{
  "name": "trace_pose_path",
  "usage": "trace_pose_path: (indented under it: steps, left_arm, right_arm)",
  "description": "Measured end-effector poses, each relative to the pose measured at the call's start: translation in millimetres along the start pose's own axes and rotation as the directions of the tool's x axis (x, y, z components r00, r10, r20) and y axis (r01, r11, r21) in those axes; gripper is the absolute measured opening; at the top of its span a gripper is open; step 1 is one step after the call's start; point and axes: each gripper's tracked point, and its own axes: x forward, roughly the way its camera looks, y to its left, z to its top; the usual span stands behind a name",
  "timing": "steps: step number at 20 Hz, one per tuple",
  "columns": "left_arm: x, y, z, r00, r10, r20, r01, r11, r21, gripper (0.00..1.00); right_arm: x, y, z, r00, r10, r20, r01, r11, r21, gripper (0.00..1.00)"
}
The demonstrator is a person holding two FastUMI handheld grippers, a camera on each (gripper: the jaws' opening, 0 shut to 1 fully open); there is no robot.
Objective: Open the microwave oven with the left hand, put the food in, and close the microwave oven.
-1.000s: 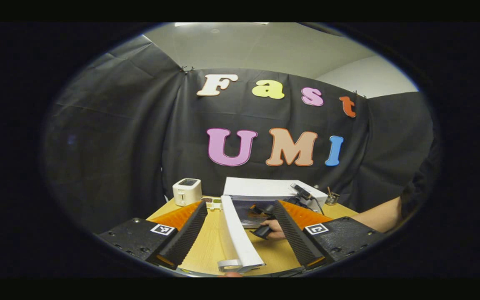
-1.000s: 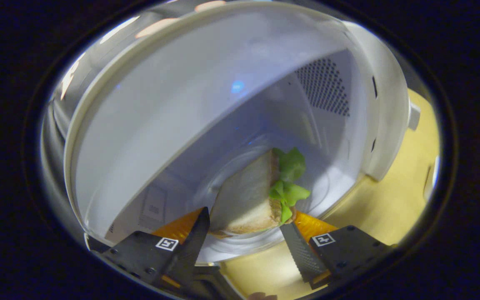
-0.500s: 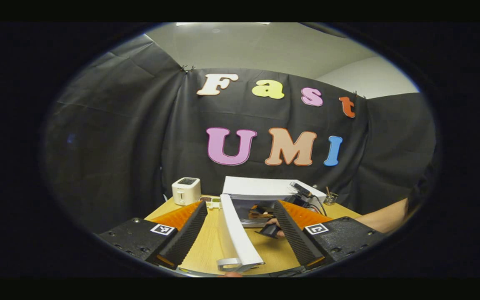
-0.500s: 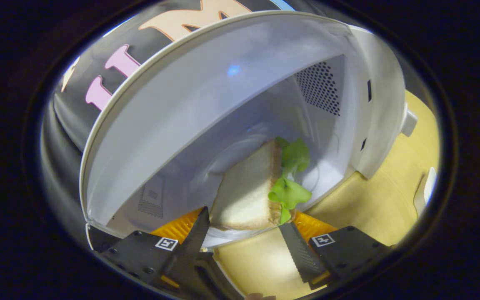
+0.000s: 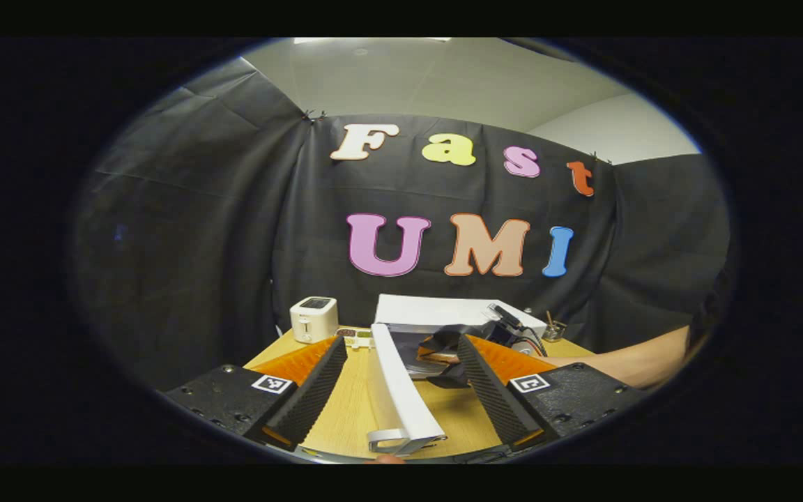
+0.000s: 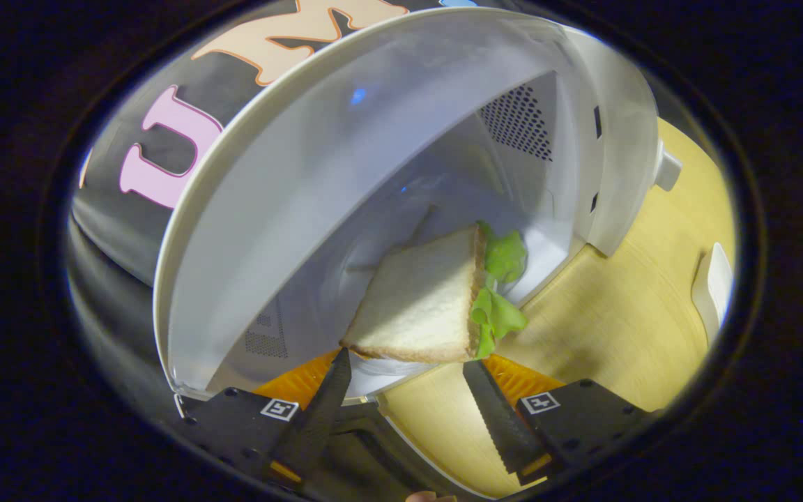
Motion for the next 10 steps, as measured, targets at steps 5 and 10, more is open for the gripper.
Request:
trace_pose_path:
  steps: [5,10]
  left_arm:
    - [-3.5,4.5,-3.2,1.0,0.011,-0.004,-0.011,1.0,0.001,0.96]
    - [-6.4,9.2,-2.6,1.0,0.023,-0.007,-0.023,1.0,0.015,0.96]
  right_arm:
    - [4.7,0.7,-8.1,0.998,0.011,-0.061,-0.012,1.0,-0.011,0.92]
    - [1.9,5.5,11.4,0.995,0.06,0.075,-0.052,0.993,-0.107,0.91]
